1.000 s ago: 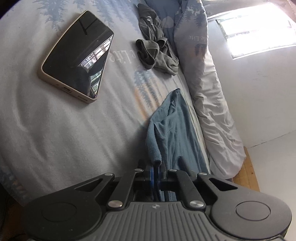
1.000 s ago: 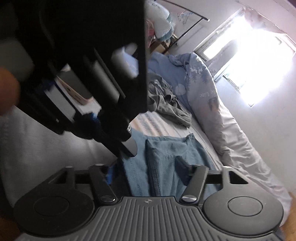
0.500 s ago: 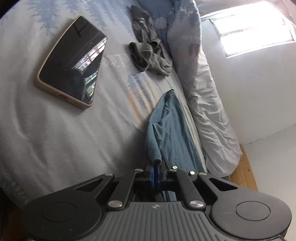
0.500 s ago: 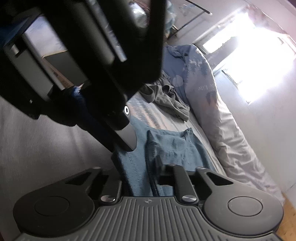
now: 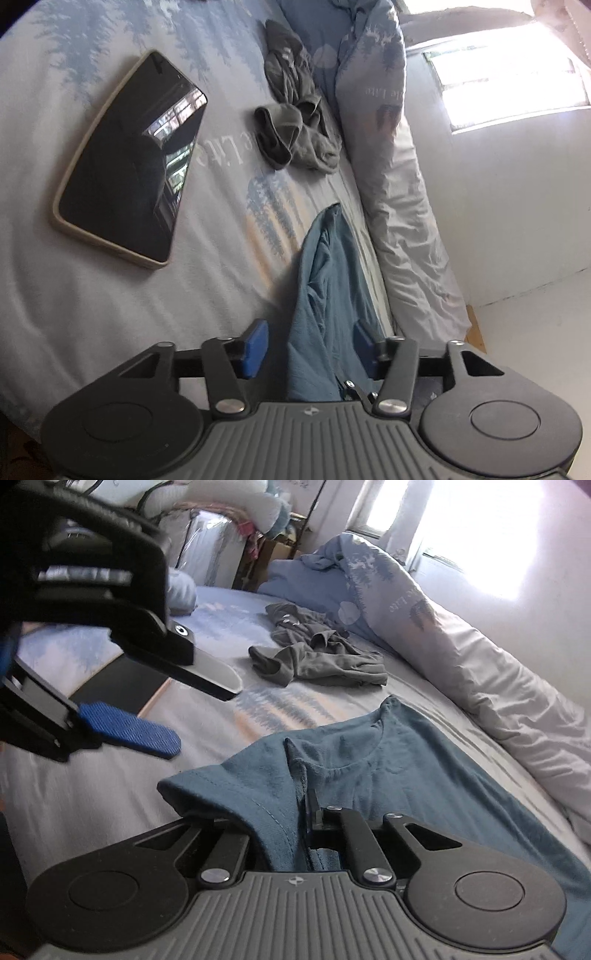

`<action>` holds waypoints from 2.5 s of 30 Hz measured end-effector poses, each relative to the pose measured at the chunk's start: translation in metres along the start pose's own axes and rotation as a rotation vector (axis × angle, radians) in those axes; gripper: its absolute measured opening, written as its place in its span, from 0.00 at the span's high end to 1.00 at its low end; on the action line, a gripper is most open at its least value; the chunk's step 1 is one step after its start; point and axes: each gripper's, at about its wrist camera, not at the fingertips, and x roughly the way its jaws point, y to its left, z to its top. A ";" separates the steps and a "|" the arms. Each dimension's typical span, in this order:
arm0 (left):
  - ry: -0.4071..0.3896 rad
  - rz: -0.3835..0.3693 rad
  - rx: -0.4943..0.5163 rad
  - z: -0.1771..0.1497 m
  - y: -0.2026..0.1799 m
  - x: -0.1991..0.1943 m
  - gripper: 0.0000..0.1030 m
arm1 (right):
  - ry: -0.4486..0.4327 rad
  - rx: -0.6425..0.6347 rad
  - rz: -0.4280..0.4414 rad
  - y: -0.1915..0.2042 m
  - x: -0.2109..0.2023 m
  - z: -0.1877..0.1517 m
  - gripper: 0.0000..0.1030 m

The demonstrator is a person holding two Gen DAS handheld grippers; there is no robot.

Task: Fold clothes

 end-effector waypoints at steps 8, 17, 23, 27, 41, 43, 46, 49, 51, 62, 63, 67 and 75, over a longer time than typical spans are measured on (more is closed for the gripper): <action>0.068 0.034 0.085 0.029 -0.012 0.042 0.38 | -0.021 0.101 0.041 -0.018 -0.017 0.002 0.94; 0.209 0.097 0.304 0.058 -0.045 0.110 0.38 | -0.045 0.109 0.051 -0.027 -0.020 0.005 0.94; 0.257 0.128 0.471 0.083 -0.072 0.160 0.40 | -0.063 0.145 0.064 -0.041 -0.024 0.006 0.94; 0.307 0.145 0.513 0.091 -0.075 0.189 0.40 | -0.077 0.145 0.074 -0.051 -0.030 0.004 0.94; 0.263 0.184 0.567 0.126 -0.095 0.265 0.61 | -0.101 0.172 0.135 -0.059 -0.038 -0.006 0.94; 0.257 0.196 0.587 0.128 -0.096 0.271 0.72 | -0.106 0.166 0.136 -0.059 -0.039 -0.006 0.94; 0.251 0.201 0.619 0.127 -0.098 0.276 0.90 | -0.109 0.172 0.119 -0.065 -0.043 -0.009 0.94; 0.236 0.204 0.669 0.119 -0.105 0.276 0.96 | -0.109 0.179 0.098 -0.070 -0.048 -0.012 0.94; 0.212 0.189 0.663 0.116 -0.111 0.270 0.97 | -0.110 0.185 0.083 -0.073 -0.052 -0.014 0.94; 0.126 0.059 0.654 0.088 -0.188 0.241 0.98 | -0.140 0.182 -0.105 -0.100 -0.098 -0.026 0.95; 0.123 0.051 0.660 0.084 -0.197 0.241 0.98 | -0.138 0.177 -0.122 -0.102 -0.103 -0.028 0.96; 0.124 0.022 0.678 0.060 -0.228 0.246 0.98 | -0.134 0.163 -0.195 -0.110 -0.122 -0.039 0.96; 0.133 -0.018 0.729 -0.013 -0.284 0.270 0.97 | -0.090 0.225 -0.318 -0.137 -0.158 -0.074 0.97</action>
